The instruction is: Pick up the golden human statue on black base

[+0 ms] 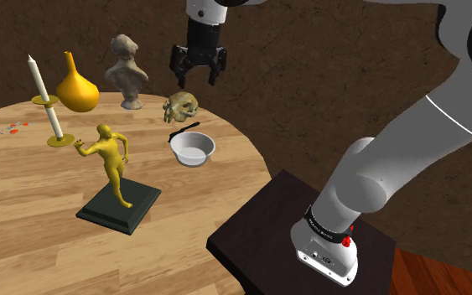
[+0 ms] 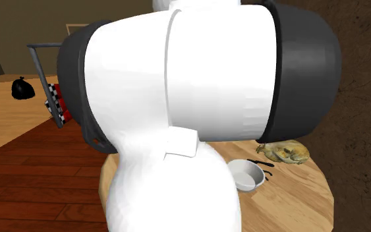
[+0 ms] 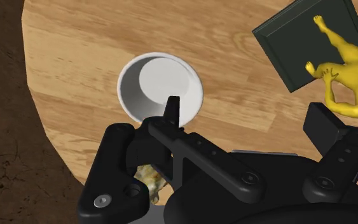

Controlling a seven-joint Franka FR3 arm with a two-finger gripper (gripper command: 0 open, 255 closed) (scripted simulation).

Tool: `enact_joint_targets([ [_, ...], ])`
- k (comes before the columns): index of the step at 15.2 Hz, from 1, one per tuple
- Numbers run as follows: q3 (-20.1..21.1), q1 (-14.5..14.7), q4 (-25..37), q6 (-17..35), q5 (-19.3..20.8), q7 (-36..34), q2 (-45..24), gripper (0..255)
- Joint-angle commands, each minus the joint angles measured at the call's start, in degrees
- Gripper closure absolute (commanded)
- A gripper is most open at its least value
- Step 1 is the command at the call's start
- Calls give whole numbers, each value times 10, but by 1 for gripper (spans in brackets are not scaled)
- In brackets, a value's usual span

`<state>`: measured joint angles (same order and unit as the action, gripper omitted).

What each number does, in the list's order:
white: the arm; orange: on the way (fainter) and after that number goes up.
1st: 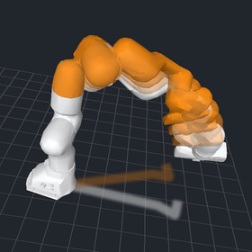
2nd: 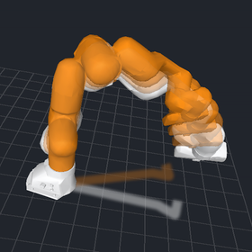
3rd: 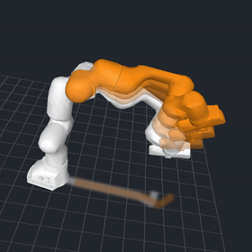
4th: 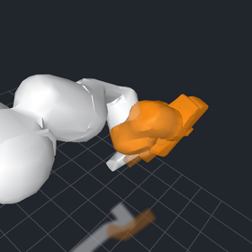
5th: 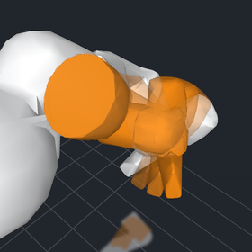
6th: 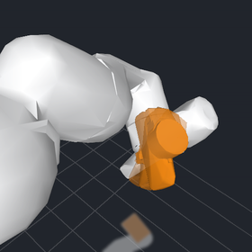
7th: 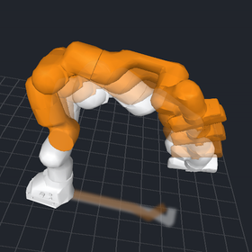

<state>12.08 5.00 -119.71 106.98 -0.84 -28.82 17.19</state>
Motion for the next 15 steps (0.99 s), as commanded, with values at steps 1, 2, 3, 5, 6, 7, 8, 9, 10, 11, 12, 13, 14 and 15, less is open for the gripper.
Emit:
enact_joint_targets([
  [1, 14, 4, 29, 3, 2, -23, -40, 0],
  [2, 21, 7, 43, 5, 3, -34, -60, 0],
  [3, 28, 10, 58, 7, 6, -45, -80, 0],
  [5, 40, 16, 89, 8, 12, -68, -121, 0],
  [6, 46, 19, 106, 8, 15, -80, -143, 0],
  [7, 51, 23, 124, 8, 19, -91, -164, 0],
  [8, 56, 28, 142, 7, 23, -102, -186, 0],
  [9, 60, 32, 162, 5, 28, -113, -208, 0],
  [10, 64, 38, 182, 3, 33, -124, -230, 0],
  [11, 67, 43, 203, 0, 38, -134, -253, 0],
  [12, 70, 50, 226, -4, 43, -145, -276, 0],
  [13, 72, 57, 249, -8, 49, -155, -300, 0],
  [14, 74, 64, 273, -13, 54, -164, -323, 0],
  [15, 76, 71, 299, -18, 59, -173, -348, 0],
])
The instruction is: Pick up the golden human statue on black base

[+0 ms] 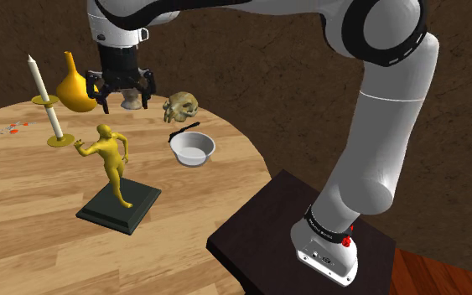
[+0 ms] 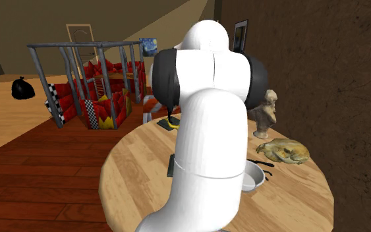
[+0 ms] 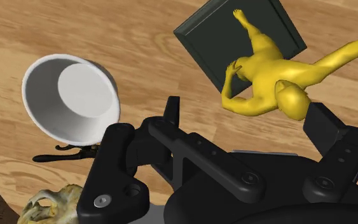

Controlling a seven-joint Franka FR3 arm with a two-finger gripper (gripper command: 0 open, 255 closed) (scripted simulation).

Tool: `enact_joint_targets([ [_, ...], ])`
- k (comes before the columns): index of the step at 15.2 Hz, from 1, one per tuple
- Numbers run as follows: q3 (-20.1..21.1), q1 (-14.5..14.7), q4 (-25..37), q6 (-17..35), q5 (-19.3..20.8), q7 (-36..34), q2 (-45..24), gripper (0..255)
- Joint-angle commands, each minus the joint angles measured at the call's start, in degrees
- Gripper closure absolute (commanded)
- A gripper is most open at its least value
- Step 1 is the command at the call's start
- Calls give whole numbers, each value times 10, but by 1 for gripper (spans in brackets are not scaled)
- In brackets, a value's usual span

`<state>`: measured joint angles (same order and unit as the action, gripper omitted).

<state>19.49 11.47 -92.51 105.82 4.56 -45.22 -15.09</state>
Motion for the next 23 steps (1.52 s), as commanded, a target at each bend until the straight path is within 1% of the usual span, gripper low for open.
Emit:
enact_joint_targets([
  [1, 2, 15, 54, -13, 11, -18, -50, 0],
  [4, 3, 43, 147, -38, 25, -40, -128, 0],
  [5, 2, 44, 149, -39, 25, -41, -130, 0],
  [12, 0, 42, 103, 15, 29, -42, -138, 0],
  [14, 0, 42, 103, 15, 29, -42, -138, 0],
  [15, 0, 42, 103, 15, 29, -43, -138, 255],
  [23, 0, 42, 102, 16, 29, -42, -138, 255],
])
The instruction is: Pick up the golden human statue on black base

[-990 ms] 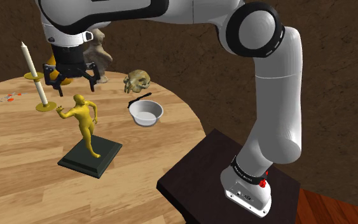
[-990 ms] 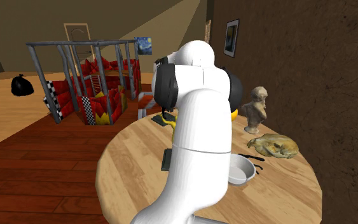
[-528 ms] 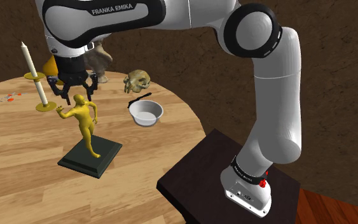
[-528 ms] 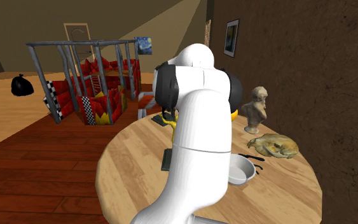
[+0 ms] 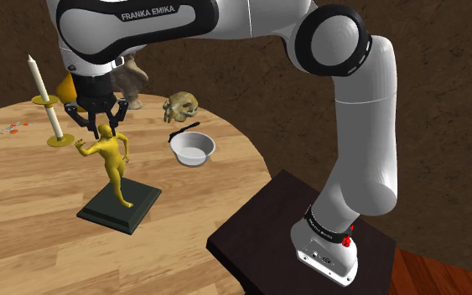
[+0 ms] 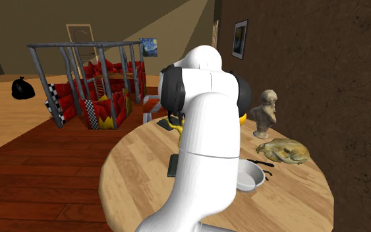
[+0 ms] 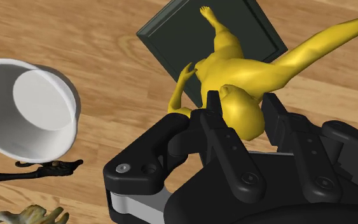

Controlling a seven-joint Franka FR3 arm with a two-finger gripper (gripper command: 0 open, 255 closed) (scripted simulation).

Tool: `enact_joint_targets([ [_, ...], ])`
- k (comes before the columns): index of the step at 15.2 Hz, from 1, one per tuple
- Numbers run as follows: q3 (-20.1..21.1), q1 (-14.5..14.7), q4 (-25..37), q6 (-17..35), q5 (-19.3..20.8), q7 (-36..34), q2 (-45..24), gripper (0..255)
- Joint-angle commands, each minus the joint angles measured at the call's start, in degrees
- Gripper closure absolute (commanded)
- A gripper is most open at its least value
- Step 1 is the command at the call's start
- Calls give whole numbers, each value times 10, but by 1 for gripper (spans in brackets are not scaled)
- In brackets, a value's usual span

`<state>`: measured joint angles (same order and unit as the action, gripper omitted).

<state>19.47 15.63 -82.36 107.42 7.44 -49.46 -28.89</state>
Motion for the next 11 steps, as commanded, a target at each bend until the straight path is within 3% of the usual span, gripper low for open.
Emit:
enact_joint_targets([
  [1, 0, 0, 2, -1, 0, 0, 0, 255],
  [11, 3, 4, 65, -73, -4, 2, 9, 255],
])
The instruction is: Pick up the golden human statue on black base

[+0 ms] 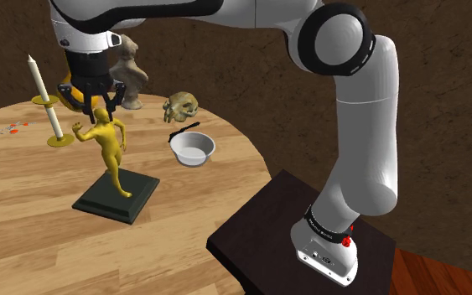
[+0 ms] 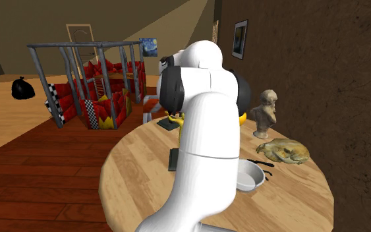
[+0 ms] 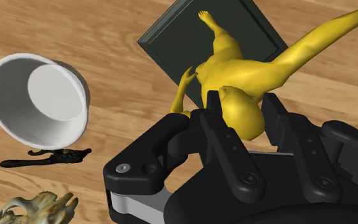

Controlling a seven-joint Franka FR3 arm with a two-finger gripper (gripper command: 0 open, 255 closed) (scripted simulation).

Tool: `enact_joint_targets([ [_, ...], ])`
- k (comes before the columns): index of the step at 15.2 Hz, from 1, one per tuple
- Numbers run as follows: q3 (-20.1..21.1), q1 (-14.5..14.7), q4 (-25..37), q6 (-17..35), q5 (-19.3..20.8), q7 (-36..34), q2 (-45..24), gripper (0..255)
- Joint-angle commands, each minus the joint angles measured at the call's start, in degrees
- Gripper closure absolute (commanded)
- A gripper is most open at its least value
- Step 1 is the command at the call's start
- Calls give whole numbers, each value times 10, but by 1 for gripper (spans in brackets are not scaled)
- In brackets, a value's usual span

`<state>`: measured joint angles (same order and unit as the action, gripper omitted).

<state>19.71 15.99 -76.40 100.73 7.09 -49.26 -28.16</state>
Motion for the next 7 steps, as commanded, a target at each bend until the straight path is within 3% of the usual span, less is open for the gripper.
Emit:
enact_joint_targets([
  [1, 1, 1, 13, -14, -1, 0, 2, 255],
  [7, 1, 4, 48, -47, -1, 1, 0, 255],
])
